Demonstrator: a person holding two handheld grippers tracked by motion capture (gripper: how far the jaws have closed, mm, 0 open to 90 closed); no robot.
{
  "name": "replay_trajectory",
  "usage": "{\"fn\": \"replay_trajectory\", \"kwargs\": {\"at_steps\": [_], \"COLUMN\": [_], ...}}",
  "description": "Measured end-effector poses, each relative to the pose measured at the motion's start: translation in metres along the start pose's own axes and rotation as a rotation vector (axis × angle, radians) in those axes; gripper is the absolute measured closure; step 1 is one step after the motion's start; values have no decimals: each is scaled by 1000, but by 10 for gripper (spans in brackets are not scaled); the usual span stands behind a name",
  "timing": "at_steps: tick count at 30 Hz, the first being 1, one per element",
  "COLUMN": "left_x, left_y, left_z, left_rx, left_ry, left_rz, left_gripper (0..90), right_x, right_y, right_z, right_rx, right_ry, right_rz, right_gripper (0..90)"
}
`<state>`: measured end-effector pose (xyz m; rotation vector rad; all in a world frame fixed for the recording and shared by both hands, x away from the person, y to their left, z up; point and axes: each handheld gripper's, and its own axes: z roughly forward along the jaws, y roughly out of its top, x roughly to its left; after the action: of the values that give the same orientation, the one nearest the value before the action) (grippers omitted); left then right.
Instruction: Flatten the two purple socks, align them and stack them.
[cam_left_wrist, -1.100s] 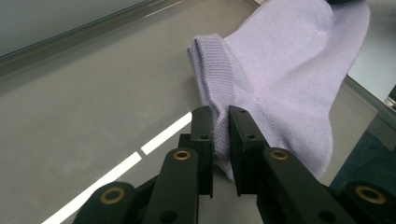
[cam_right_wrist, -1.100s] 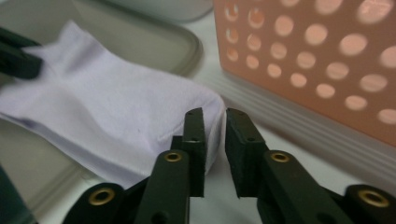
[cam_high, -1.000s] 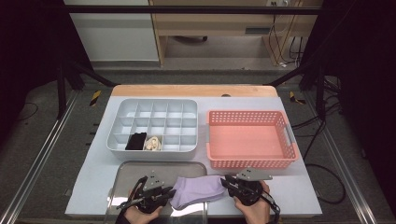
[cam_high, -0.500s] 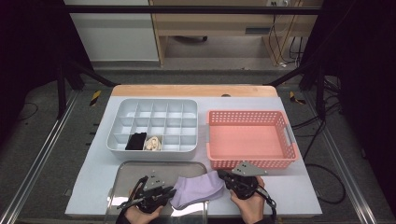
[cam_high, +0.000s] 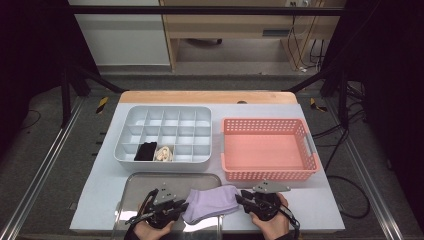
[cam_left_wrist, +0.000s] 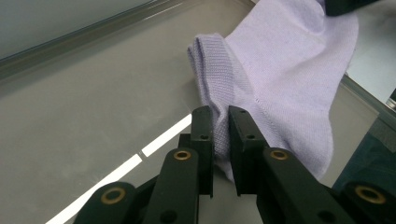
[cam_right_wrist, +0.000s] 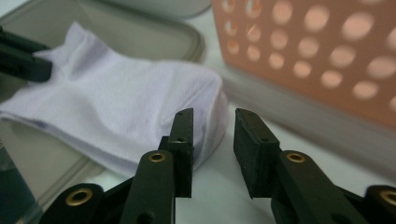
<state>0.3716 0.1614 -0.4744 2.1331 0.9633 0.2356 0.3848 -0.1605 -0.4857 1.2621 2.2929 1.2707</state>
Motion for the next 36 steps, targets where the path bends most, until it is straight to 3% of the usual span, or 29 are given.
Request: {"fn": "replay_trajectory", "kwargs": {"at_steps": [2,7,10,14,17,19,22,28,31,36], "left_x": [0,0,0,-1,-4,-8,-10,-8,-7,-7], "left_y": [0,-1,-1,0,1,3,3,3,4,13], "left_z": [0,0,0,-1,0,4,6,4,-2,-15], "left_rx": [0,-2,-2,-16,-39,-26,-22,-31,-60,-130], "left_ry": [1,1,3,1,-3,12,23,22,21,17], "left_rz": [0,-6,-7,-8,0,18,26,13,9,20], "left_gripper": [803,800,804,818,821,821,819,767,707,639], "right_x": [1,12,14,10,4,2,3,1,-1,-8], "right_y": [-2,-7,-8,-6,-3,-3,-5,-4,-1,1], "right_z": [2,6,4,-1,-8,-8,-4,-6,-11,-19], "right_rx": [19,4,11,26,6,18,34,10,-32,-80], "right_ry": [8,0,19,32,1,-44,-59,-26,-22,-21], "right_rz": [11,-36,-10,7,3,-7,-17,12,5,17], "right_gripper": [674,751,844,868,870,870,866,769,695,666]}}
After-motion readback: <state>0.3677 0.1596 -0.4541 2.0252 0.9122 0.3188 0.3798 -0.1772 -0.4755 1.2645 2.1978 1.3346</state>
